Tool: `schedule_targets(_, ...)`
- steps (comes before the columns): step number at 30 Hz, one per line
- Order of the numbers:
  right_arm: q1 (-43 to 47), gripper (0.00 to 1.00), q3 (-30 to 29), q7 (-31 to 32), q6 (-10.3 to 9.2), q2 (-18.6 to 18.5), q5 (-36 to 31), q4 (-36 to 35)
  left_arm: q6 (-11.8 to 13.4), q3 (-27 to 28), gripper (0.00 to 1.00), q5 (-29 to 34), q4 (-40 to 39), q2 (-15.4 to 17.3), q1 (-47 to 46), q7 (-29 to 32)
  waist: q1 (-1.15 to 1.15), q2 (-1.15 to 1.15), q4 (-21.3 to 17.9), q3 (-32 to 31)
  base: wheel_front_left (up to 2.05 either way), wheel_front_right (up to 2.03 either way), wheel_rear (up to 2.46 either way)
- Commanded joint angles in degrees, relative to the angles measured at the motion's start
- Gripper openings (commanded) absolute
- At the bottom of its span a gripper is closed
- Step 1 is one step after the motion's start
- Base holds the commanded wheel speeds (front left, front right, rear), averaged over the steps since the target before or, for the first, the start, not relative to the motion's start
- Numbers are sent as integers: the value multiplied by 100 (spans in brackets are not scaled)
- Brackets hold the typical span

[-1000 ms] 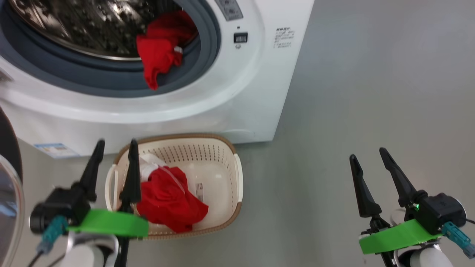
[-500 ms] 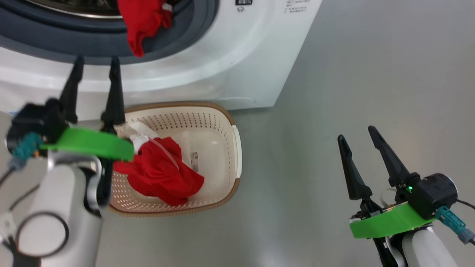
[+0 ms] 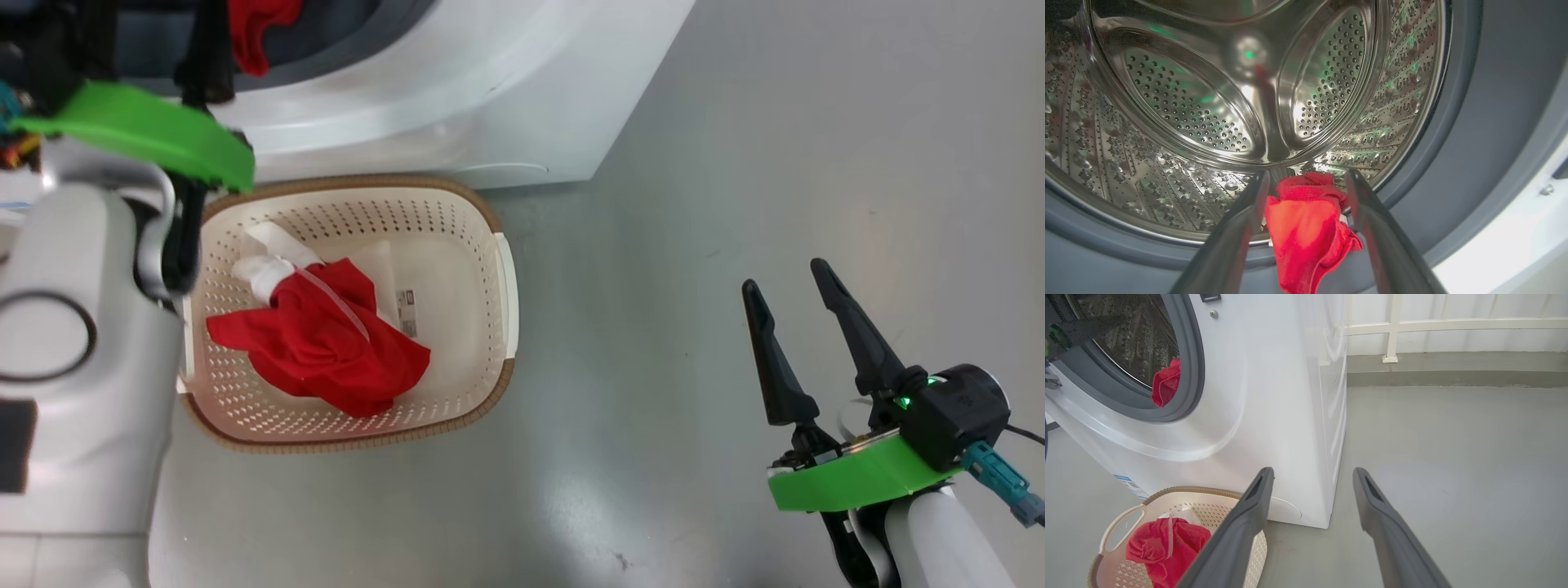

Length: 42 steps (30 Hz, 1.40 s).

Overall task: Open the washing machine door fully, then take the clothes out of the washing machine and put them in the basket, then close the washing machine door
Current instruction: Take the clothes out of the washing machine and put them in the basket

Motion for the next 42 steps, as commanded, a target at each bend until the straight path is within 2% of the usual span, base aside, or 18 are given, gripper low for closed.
schedule_targets(1, -88, 100, 97, -36, 35, -20, -34, -156, -56, 97, 100, -51, 2, 255, -218, 14, 0, 0, -38, 120, 0, 0, 0)
schedule_targets(11, -222, 100, 192, -36, 35, -20, 4, -157, -267, -78, 100, -231, 1186, 360, -1150, 62, 0, 0, -199, 364, 0, 0, 0)
schedule_targets(27, -231, 100, 362, -36, 35, -20, 170, -133, -331, -526, 100, -275, 2801, 649, -2007, 663, 0, 0, -570, 478, 0, 0, 0)
schedule_targets(40, -185, 100, 412, -36, 35, -20, 219, -176, -337, -918, 100, -171, 3345, 706, -2234, 736, 0, 0, -724, 513, 0, 0, 0)
schedule_targets(41, -188, 100, 414, -36, 35, -20, 220, -177, -337, -954, 82, -166, 3355, 707, -2244, 729, 0, 0, -726, 514, 0, 0, 0)
schedule_targets(42, -192, 100, 419, -36, 35, -20, 224, -180, -337, -996, 46, -166, 3359, 702, -2250, 723, 0, 0, -728, 514, 0, 0, 0)
